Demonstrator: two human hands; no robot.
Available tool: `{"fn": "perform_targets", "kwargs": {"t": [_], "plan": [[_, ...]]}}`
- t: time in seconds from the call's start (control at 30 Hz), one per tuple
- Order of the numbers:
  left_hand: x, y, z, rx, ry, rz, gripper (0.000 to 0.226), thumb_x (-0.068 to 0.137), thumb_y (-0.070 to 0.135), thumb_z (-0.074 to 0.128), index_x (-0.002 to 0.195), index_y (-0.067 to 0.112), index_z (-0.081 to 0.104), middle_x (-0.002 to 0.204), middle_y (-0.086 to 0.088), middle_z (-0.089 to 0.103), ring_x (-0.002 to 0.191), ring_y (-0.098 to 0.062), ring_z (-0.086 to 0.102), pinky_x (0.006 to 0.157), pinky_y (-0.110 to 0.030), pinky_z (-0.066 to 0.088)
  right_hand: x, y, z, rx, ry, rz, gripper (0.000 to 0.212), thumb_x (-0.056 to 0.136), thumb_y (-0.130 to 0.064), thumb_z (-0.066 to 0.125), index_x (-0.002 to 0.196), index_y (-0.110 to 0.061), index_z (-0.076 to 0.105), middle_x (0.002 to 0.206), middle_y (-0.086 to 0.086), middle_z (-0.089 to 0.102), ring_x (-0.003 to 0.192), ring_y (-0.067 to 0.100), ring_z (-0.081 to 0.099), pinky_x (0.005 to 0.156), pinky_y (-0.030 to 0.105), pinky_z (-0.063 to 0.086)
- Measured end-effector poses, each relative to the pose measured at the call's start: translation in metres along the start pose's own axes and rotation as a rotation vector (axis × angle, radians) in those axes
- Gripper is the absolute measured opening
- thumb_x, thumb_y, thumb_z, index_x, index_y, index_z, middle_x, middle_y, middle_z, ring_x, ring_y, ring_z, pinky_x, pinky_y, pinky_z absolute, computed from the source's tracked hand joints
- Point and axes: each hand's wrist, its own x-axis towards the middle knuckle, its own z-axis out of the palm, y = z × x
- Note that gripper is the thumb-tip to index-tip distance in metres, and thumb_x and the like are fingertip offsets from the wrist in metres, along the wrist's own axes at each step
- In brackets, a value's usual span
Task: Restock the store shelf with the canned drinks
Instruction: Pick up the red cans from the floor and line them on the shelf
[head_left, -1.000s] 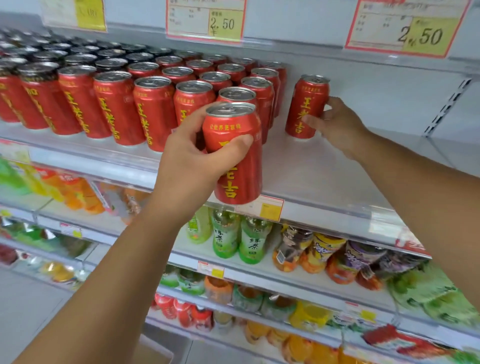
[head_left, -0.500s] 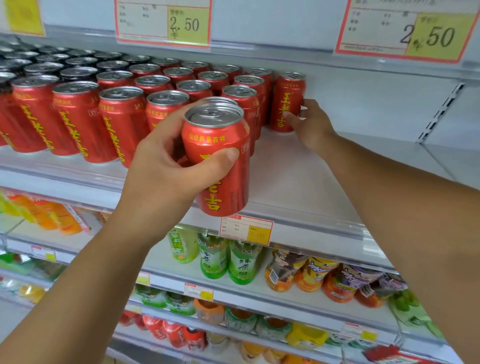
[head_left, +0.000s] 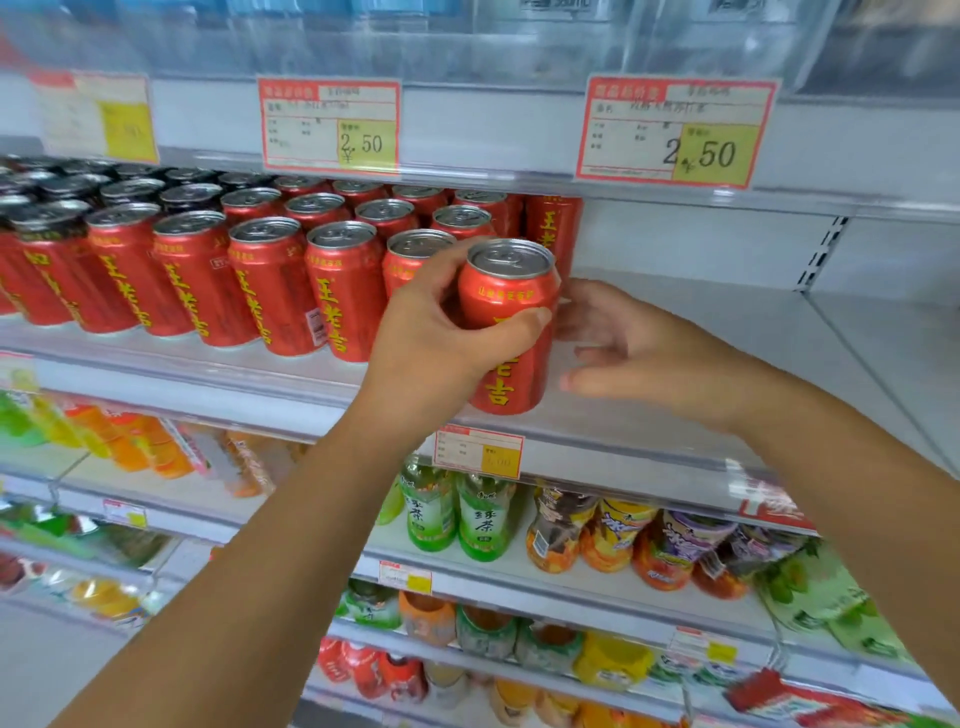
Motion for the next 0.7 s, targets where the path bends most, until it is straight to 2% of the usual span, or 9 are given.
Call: {"fn": "perform_targets", "kwargs": {"t": [0.07, 0.17, 0.27, 0.33, 0.4, 0.5, 0.53, 0.63, 0.7], "plan": [[0.002, -0.001, 0.018, 0.006, -0.004, 0.005, 0.054, 0.069, 0.016, 0.079, 0.121, 0.012, 0.062, 0.107, -0.001, 0.073, 0.095, -0.012, 0.07, 0.087, -0.029, 0.056, -0.005, 0.003, 0.009, -0.001, 0.069, -0.013, 0.083, 0.066, -0.027, 0.083, 0.137, -0.032, 0.042, 0.127, -0.012, 0.06, 0.115, 0.004, 0.059, 0.099, 0.03, 0.047], [0.007, -0.008, 0.032, 0.021, -0.047, 0.004, 0.064, 0.071, 0.022, 0.08, 0.13, 0.013, 0.057, 0.116, -0.002, 0.07, 0.106, -0.014, 0.067, 0.098, -0.039, 0.052, 0.0, 0.007, 0.009, 0.008, 0.237, 0.002, 0.083, 0.057, -0.036, 0.088, 0.131, -0.024, 0.051, 0.119, -0.009, 0.067, 0.107, 0.007, 0.064, 0.097, 0.037, 0.051], [0.005, -0.016, 0.021, 0.168, -0.055, 0.033, 0.075, 0.074, 0.037, 0.08, 0.139, 0.017, 0.05, 0.133, 0.002, 0.061, 0.118, -0.008, 0.06, 0.104, -0.036, 0.048, 0.008, 0.014, 0.001, -0.074, 0.35, 0.063, 0.074, 0.062, -0.034, 0.087, 0.126, -0.022, 0.052, 0.116, -0.009, 0.065, 0.102, 0.006, 0.063, 0.091, 0.029, 0.051], [-0.005, -0.024, 0.003, 0.34, -0.043, 0.051, 0.058, 0.079, 0.04, 0.075, 0.131, 0.019, 0.059, 0.126, 0.006, 0.064, 0.111, -0.004, 0.06, 0.099, -0.03, 0.05, 0.019, 0.019, -0.006, -0.121, 0.39, 0.128, 0.071, 0.067, -0.031, 0.086, 0.127, -0.021, 0.051, 0.117, -0.008, 0.063, 0.1, 0.005, 0.06, 0.084, 0.022, 0.048], [-0.017, -0.036, -0.02, 0.523, -0.067, 0.088, 0.042, 0.08, 0.05, 0.067, 0.113, 0.024, 0.071, 0.111, 0.01, 0.069, 0.102, -0.006, 0.062, 0.095, -0.029, 0.049, 0.034, 0.027, -0.011, -0.132, 0.413, 0.17, 0.074, 0.067, -0.031, 0.086, 0.13, -0.018, 0.049, 0.122, -0.004, 0.062, 0.104, 0.011, 0.061, 0.09, 0.028, 0.048], [-0.025, -0.06, -0.044, 0.76, -0.099, 0.222, 0.046, 0.077, 0.063, 0.061, 0.098, 0.025, 0.076, 0.101, 0.012, 0.072, 0.097, -0.009, 0.061, 0.091, -0.018, 0.041, 0.056, 0.035, -0.011, -0.118, 0.458, 0.202, 0.078, 0.07, -0.029, 0.085, 0.133, -0.015, 0.043, 0.128, 0.0, 0.058, 0.112, 0.016, 0.058, 0.097, 0.033, 0.046], [-0.025, -0.068, -0.048, 0.792, -0.111, 0.278, 0.045, 0.076, 0.063, 0.063, 0.096, 0.025, 0.077, 0.099, 0.012, 0.073, 0.094, -0.01, 0.062, 0.09, -0.02, 0.042, 0.063, 0.036, -0.009, -0.111, 0.482, 0.206, 0.079, 0.071, -0.029, 0.084, 0.134, -0.014, 0.039, 0.127, 0.0, 0.056, 0.113, 0.016, 0.057, 0.095, 0.032, 0.045], [-0.025, -0.081, -0.049, 0.751, -0.144, 0.392, 0.038, 0.074, 0.058, 0.076, 0.09, 0.024, 0.078, 0.096, 0.014, 0.073, 0.088, -0.014, 0.065, 0.082, -0.039, 0.05, 0.084, 0.039, -0.006, -0.124, 0.54, 0.2, 0.078, 0.073, -0.027, 0.083, 0.132, -0.011, 0.035, 0.118, -0.002, 0.05, 0.106, 0.012, 0.052, 0.087, 0.027, 0.041], [-0.024, -0.083, -0.048, 0.717, -0.135, 0.417, 0.036, 0.072, 0.056, 0.078, 0.088, 0.024, 0.078, 0.094, 0.015, 0.073, 0.085, -0.013, 0.065, 0.078, -0.042, 0.05, 0.097, 0.042, -0.006, -0.155, 0.581, 0.197, 0.078, 0.071, -0.029, 0.084, 0.13, -0.011, 0.036, 0.124, 0.002, 0.051, 0.108, 0.015, 0.054, 0.087, 0.028, 0.042]]}}
